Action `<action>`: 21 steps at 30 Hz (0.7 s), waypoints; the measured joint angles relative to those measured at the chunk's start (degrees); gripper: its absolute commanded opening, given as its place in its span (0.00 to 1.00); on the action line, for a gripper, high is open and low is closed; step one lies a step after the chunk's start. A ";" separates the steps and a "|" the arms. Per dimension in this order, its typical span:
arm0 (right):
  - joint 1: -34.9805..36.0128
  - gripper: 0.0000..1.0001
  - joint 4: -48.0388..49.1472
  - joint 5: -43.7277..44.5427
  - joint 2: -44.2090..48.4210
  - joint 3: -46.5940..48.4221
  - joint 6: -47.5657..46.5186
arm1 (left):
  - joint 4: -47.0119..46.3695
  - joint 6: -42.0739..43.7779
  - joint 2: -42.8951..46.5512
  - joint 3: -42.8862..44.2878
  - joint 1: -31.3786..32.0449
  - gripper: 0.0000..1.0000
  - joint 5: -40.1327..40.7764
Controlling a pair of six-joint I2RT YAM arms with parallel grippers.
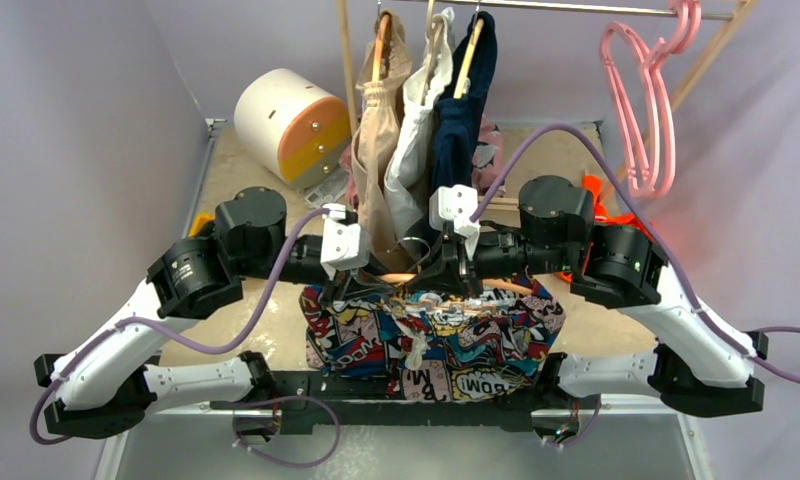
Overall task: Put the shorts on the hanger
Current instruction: Hang the shorts on the hanger.
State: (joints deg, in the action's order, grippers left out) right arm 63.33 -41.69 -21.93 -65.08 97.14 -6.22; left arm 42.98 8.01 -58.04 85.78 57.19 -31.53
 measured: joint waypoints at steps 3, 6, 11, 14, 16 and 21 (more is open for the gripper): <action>0.02 0.33 0.94 -0.15 0.72 -1.20 0.79 | -0.96 -0.55 0.57 -1.05 0.00 0.00 0.15; 0.00 0.40 2.99 -0.42 2.82 -3.54 2.08 | -1.92 -1.55 1.42 -2.29 -0.07 0.00 0.68; 0.00 0.40 6.49 -0.76 6.78 -8.09 4.48 | -3.58 -2.91 3.10 -4.48 -0.04 0.00 0.61; 0.00 0.33 8.28 -0.74 7.28 -9.60 5.79 | -3.98 -3.15 3.69 -5.11 -0.07 0.00 0.55; 0.00 0.34 9.25 -0.74 7.30 -10.25 6.54 | -4.17 -3.50 3.74 -5.11 -0.04 0.00 0.37; 0.00 0.31 10.51 -0.76 7.02 -10.40 8.00 | -4.52 -4.15 3.74 -5.11 -0.07 0.00 0.17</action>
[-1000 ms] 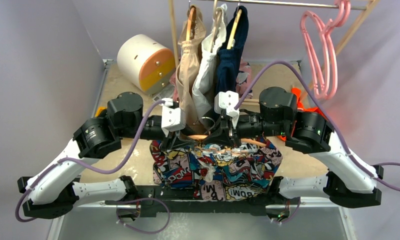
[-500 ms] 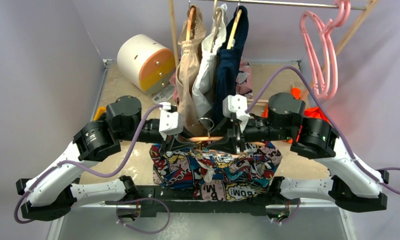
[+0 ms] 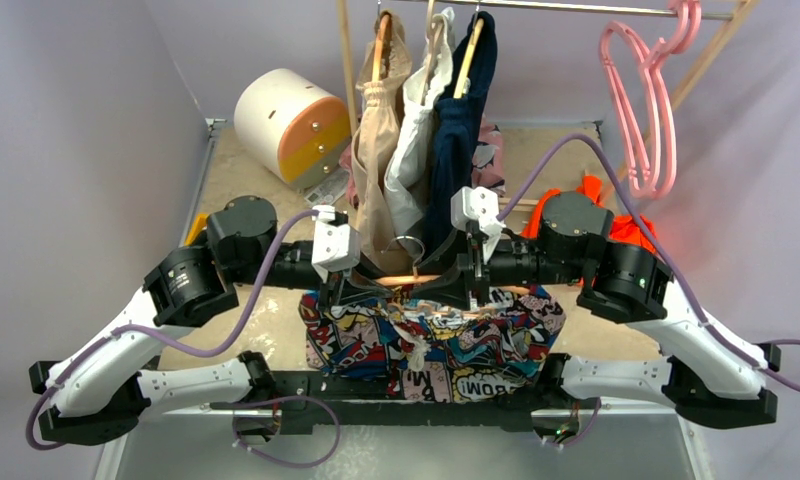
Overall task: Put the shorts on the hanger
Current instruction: Hang the shorts on the hanger.
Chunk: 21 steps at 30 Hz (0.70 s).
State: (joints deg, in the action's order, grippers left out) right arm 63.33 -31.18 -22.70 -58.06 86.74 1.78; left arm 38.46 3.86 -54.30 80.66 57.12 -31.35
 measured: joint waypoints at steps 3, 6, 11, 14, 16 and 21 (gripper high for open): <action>-0.02 0.20 1.66 0.04 -0.35 -0.35 0.87 | -0.20 -0.22 0.02 0.00 0.02 0.00 -0.07; -0.09 0.05 3.10 0.00 -0.72 -1.01 2.10 | 0.07 -0.24 0.22 0.00 0.02 0.00 -0.26; -0.11 0.00 4.31 -0.83 -1.33 -1.01 3.30 | 0.35 -0.35 1.16 0.00 0.00 0.00 -0.15; -0.11 0.00 4.39 -0.81 -1.46 -0.94 3.50 | 0.39 -0.46 1.36 0.00 0.00 0.30 0.31; -0.11 0.00 3.96 -0.68 -1.53 -0.52 3.43 | 0.22 -0.72 1.49 0.00 0.02 0.50 1.03; 0.11 0.00 -3.63 4.79 -2.71 4.24 2.51 | -4.50 -1.92 3.17 0.00 -0.11 0.65 5.29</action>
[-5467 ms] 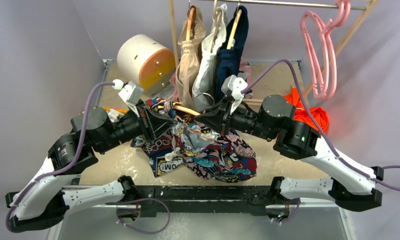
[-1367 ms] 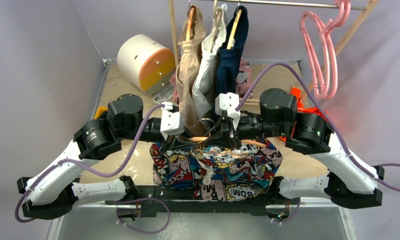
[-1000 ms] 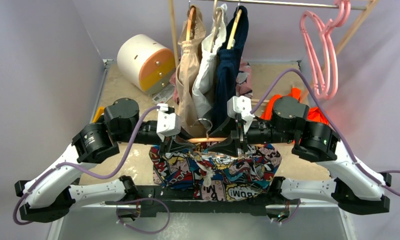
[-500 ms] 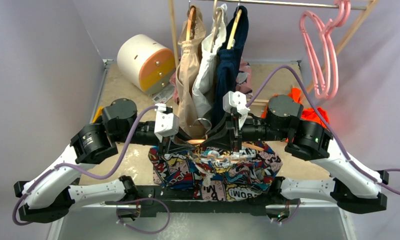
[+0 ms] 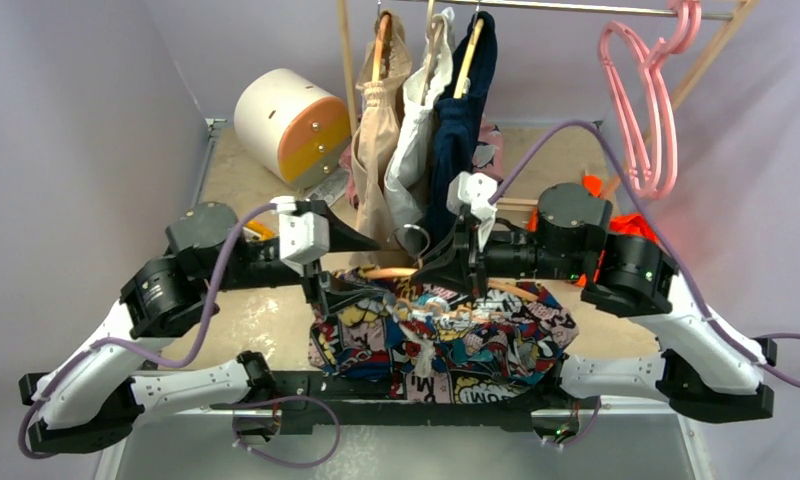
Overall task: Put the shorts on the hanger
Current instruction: Hang the shorts on the hanger, then place the hanger at the clothesline.
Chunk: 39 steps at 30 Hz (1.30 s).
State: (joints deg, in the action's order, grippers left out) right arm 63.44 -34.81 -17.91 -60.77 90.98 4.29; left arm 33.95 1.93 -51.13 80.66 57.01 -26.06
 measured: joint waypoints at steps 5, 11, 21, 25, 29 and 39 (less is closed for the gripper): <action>-0.02 0.00 -7.74 8.90 -1.14 8.48 -1.40 | -3.54 -0.87 4.35 -1.18 0.00 0.66 4.52; -0.07 0.00 -15.34 16.65 -0.92 13.33 -1.29 | -7.74 -1.20 9.18 -4.02 0.02 0.66 9.60; -0.07 0.00 -28.20 29.09 -5.11 17.97 3.06 | -9.68 -1.31 8.90 -6.43 0.00 0.66 15.52; -0.07 0.00 -31.36 34.71 -5.40 18.64 6.08 | -10.40 -1.31 8.87 -7.32 0.00 0.66 16.46; -0.07 0.00 -33.14 39.52 -5.16 18.64 8.72 | -10.80 -1.40 8.90 -8.33 0.00 0.66 16.94; -5.25 0.00 -33.99 52.26 -7.93 18.62 12.20 | -11.45 -2.73 11.56 -13.05 0.00 0.66 18.18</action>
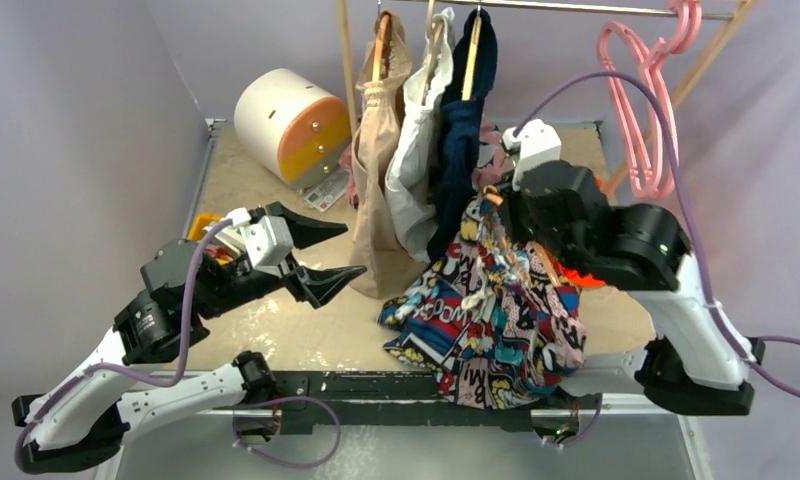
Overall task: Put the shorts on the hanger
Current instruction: Place the hanger at the clothesline.
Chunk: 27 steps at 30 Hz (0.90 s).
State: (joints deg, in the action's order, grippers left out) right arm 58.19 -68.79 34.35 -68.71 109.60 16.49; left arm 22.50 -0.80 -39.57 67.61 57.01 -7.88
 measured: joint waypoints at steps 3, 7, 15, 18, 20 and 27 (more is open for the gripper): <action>-3.80 0.00 0.04 4.20 -3.08 0.00 -0.20 | -1.01 -0.55 1.25 -2.36 0.00 0.66 0.46; -5.77 0.00 0.72 7.72 -7.63 0.00 -0.52 | -2.34 -1.33 2.54 -5.77 0.00 0.66 0.74; -6.43 0.00 7.04 13.31 -5.09 -2.08 -0.44 | -6.40 -2.71 3.58 -12.26 0.00 0.65 2.23; -6.58 0.00 9.55 15.63 -0.13 -7.15 0.61 | -8.66 -3.74 3.58 -14.78 0.00 0.65 3.96; -7.17 0.00 10.40 16.31 2.86 -10.12 1.07 | -9.90 -4.48 3.58 -16.41 0.00 0.65 5.53; -19.80 0.00 17.20 13.68 5.07 -14.51 -2.78 | -12.70 -4.48 3.85 -19.45 0.00 0.65 11.72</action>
State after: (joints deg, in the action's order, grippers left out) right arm 38.39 -51.59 48.03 -63.64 95.09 13.72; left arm 9.80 -5.28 -35.73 48.16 57.01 3.84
